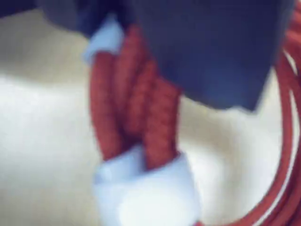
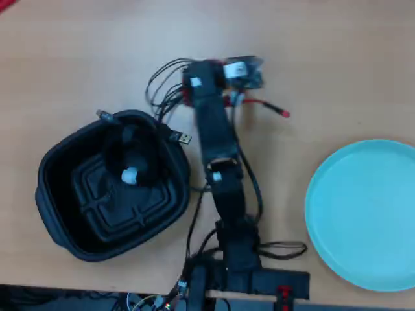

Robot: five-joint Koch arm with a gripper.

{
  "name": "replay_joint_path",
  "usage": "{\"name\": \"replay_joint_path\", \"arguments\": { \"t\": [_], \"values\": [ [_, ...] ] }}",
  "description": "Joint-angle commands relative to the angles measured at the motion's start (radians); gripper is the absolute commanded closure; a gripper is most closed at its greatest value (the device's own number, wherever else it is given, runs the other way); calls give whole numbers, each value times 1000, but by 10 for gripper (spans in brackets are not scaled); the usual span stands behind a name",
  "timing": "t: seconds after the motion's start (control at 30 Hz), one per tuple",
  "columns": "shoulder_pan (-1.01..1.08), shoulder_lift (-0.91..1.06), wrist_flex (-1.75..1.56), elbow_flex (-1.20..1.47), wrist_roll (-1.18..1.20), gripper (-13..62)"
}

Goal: Put a black charging cable in a black bowl and put a red charging cable in a green bowl

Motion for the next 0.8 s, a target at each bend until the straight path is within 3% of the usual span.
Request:
{"name": "replay_joint_path", "arguments": {
  "t": [0.0,0.3,0.77],
  "values": [
    [92,290,44,-28,-40,556],
    [480,388,43,72,-44,556],
    [1071,390,32,275,-63,556]
  ]
}}
